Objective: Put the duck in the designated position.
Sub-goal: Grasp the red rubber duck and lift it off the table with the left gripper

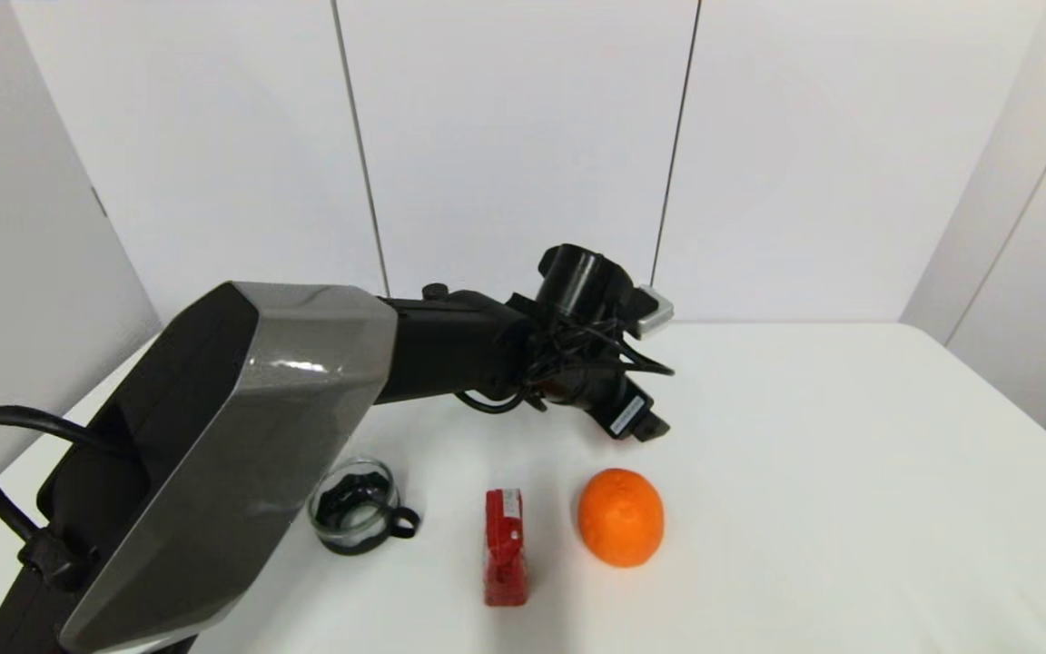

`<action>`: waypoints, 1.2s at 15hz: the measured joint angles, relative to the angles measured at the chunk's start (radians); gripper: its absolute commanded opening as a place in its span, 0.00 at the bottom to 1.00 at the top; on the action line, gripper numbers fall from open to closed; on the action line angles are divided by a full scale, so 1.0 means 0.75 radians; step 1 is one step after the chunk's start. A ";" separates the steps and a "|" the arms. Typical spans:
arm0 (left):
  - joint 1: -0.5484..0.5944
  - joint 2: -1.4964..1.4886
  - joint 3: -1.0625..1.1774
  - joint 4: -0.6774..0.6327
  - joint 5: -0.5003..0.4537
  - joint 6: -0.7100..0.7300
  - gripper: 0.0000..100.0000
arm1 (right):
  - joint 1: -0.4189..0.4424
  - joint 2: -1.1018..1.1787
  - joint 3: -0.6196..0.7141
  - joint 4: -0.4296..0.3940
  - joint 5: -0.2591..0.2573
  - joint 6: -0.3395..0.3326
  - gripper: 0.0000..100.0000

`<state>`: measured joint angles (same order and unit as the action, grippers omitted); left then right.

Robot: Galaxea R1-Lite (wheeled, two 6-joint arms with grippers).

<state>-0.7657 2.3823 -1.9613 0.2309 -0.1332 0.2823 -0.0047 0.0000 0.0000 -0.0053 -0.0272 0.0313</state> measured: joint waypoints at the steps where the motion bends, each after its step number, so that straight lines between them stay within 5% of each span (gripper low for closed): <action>1: 0.008 0.008 -0.001 -0.019 -0.001 -0.001 1.00 | 0.000 0.000 0.000 0.000 0.000 -0.001 1.00; 6: 0.015 0.037 -0.002 -0.054 -0.106 -0.138 1.00 | 0.000 0.000 0.000 0.000 0.000 -0.001 1.00; 18: 0.064 0.097 -0.003 -0.089 -0.104 -0.130 1.00 | 0.001 0.000 0.000 -0.001 0.000 0.000 1.00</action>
<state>-0.7177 2.4549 -1.9638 0.1638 -0.2115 0.1847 -0.0043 0.0000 0.0000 -0.0057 -0.0274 0.0311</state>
